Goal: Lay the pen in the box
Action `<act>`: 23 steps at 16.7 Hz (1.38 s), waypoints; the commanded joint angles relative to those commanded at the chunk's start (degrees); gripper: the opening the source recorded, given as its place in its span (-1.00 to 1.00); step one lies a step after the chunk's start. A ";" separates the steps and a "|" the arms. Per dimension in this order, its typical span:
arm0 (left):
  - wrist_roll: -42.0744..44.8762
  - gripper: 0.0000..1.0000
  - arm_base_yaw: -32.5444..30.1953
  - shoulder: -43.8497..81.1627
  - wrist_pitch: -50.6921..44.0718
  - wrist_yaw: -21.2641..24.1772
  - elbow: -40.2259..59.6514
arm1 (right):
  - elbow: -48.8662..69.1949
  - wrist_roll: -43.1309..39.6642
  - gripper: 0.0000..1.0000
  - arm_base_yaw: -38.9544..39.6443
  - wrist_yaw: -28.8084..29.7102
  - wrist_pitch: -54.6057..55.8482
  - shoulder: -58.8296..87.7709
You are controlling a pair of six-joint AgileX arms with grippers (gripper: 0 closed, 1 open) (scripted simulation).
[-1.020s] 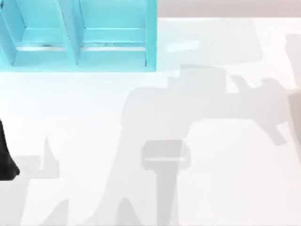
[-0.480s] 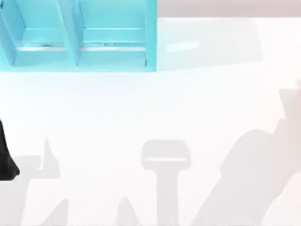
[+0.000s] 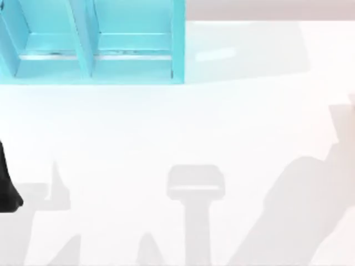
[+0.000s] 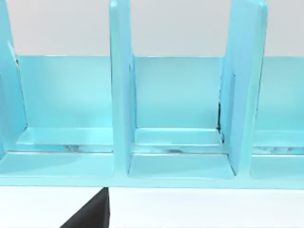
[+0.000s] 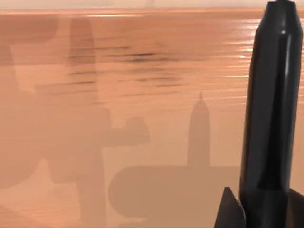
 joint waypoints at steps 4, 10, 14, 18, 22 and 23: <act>0.00 1.00 0.00 0.00 0.00 0.00 0.00 | -9.63 1.59 -1.00 2.32 -0.49 6.70 -1.32; 0.00 1.00 0.00 0.00 0.00 0.00 0.00 | -11.57 1.86 -1.00 2.22 -0.28 8.36 -1.09; 0.00 1.00 0.00 0.00 0.00 0.00 0.00 | -11.57 1.86 -0.40 2.22 -0.28 8.36 -1.09; 0.00 1.00 0.00 0.00 0.00 0.00 0.00 | -11.57 1.86 0.21 2.22 -0.28 8.36 -1.09; 0.00 1.00 0.00 0.00 0.00 0.00 0.00 | -11.57 1.86 0.81 2.22 -0.28 8.36 -1.09; 0.00 1.00 0.00 0.00 0.00 0.00 0.00 | -11.57 1.86 0.96 2.22 -0.28 8.36 -1.09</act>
